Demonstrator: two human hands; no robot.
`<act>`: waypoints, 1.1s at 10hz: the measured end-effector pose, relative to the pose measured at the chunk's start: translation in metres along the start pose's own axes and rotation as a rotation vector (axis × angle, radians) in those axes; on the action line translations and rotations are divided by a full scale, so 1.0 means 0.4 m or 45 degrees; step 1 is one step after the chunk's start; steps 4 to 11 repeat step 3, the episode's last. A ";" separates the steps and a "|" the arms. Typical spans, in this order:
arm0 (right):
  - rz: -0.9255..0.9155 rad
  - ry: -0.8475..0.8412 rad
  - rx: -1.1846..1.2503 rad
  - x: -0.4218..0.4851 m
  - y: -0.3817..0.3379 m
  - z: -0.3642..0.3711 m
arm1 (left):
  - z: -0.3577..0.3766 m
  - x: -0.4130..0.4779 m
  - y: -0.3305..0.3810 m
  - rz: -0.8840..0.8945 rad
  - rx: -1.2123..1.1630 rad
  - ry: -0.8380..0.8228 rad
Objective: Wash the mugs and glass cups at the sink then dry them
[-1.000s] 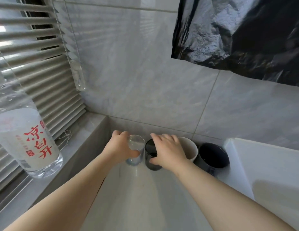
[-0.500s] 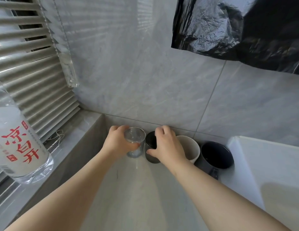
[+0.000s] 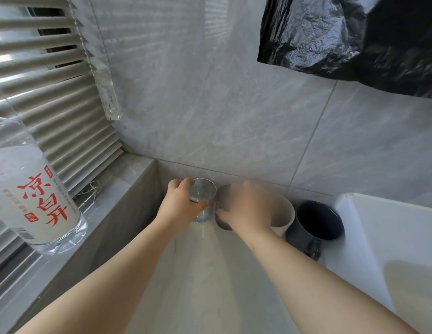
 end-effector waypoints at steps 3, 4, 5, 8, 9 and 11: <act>0.115 -0.033 0.297 -0.061 0.033 -0.069 | -0.038 -0.088 0.069 0.036 -0.196 0.176; 0.115 -0.033 0.297 -0.061 0.033 -0.069 | -0.038 -0.088 0.069 0.036 -0.196 0.176; 0.115 -0.033 0.297 -0.061 0.033 -0.069 | -0.038 -0.088 0.069 0.036 -0.196 0.176; 0.115 -0.033 0.297 -0.061 0.033 -0.069 | -0.038 -0.088 0.069 0.036 -0.196 0.176; 0.115 -0.033 0.297 -0.061 0.033 -0.069 | -0.038 -0.088 0.069 0.036 -0.196 0.176; 0.115 -0.033 0.297 -0.061 0.033 -0.069 | -0.038 -0.088 0.069 0.036 -0.196 0.176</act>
Point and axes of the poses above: each hand's wrist, its own x-axis towards the middle knuckle, its own z-axis out of the palm, y = z × x, the point moved 5 cm from there along x, towards the middle knuckle, and after that the axes turned 7 degrees about y, right-handed, at the moved point
